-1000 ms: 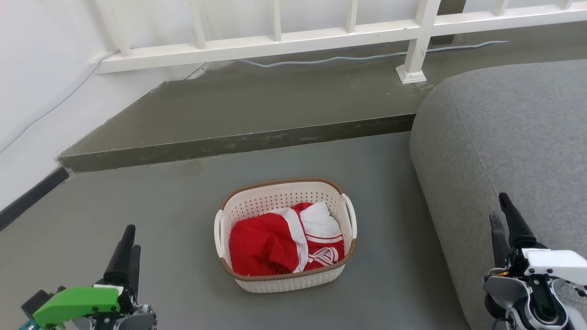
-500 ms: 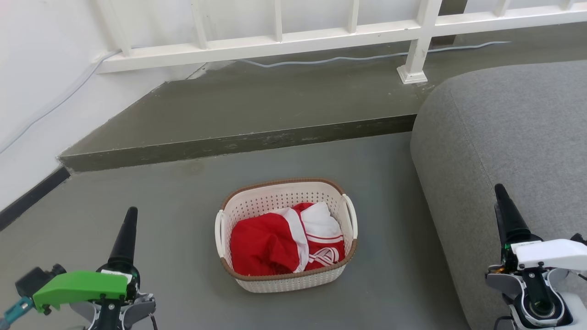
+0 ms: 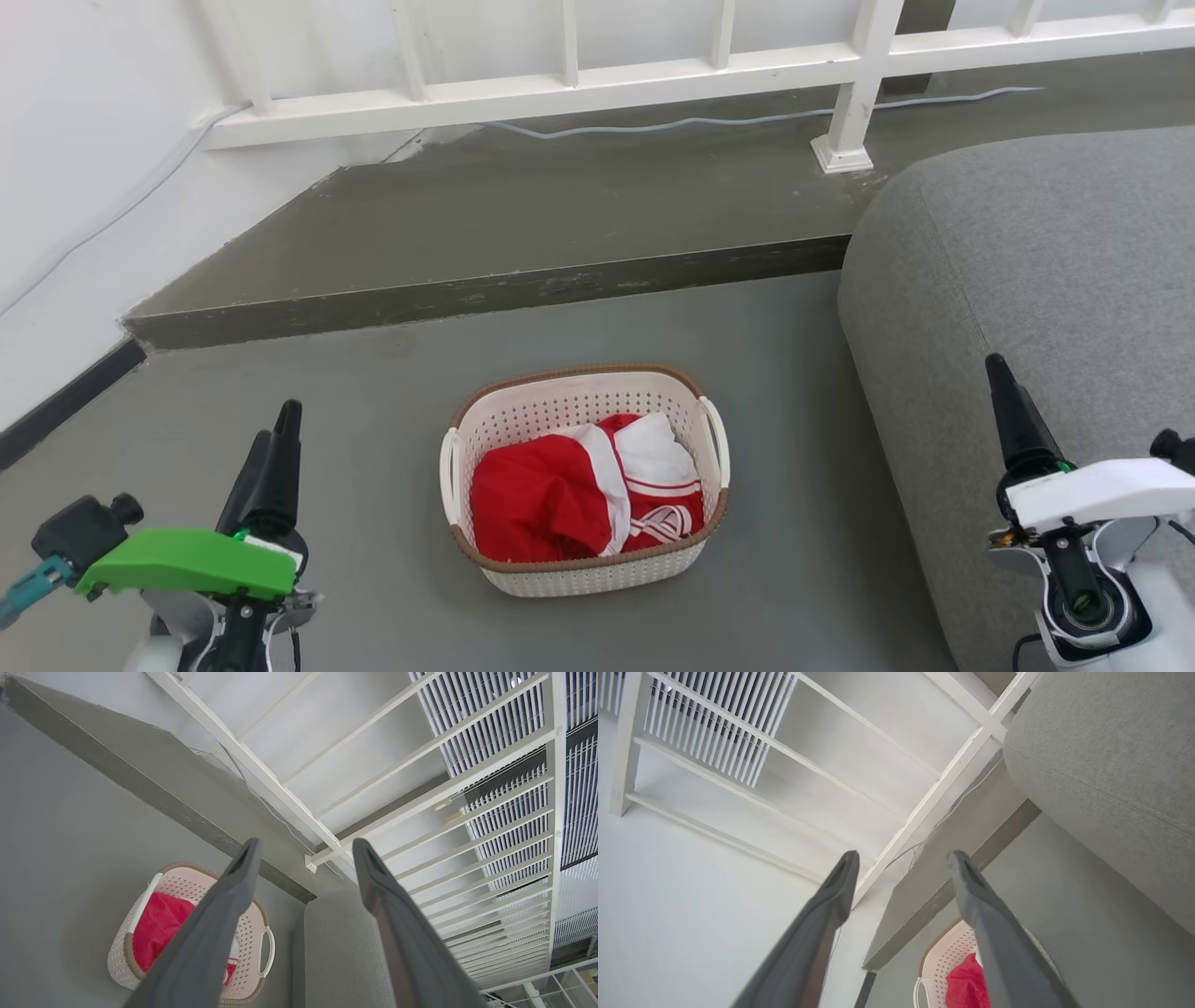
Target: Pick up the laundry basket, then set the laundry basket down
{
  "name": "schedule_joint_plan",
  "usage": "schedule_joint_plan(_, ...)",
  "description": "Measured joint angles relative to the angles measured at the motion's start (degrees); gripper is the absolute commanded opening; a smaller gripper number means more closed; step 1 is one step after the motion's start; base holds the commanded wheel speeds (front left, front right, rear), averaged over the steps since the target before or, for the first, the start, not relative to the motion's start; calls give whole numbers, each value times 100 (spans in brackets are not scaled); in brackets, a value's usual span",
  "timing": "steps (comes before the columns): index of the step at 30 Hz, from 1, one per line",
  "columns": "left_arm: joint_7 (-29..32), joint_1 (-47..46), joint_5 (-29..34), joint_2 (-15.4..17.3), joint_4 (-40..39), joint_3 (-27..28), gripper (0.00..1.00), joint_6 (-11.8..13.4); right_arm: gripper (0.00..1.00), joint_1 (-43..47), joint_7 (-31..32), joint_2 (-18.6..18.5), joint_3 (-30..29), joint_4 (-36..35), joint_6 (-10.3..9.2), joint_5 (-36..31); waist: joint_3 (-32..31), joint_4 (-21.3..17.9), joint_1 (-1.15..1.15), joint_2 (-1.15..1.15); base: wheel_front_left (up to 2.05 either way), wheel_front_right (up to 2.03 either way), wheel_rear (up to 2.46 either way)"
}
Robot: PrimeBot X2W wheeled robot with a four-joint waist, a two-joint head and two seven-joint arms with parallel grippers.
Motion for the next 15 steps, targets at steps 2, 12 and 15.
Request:
schedule_joint_plan(2,-42,-40,178,24,-27,-67,100,32,100,-26,-25,-43,55,-19,-63,-215,-3,3,0,0,0,0,0)
schedule_joint_plan(12,-198,-165,1299,192,-214,-376,100,281,100,-88,-182,-261,433,-142,-323,-1357,-7,18,0,0,0,0,0)
schedule_joint_plan(15,-250,-188,1616,242,-258,-481,100,358,100,-116,-238,-314,542,-176,-375,-1660,-8,21,0,0,0,0,0)
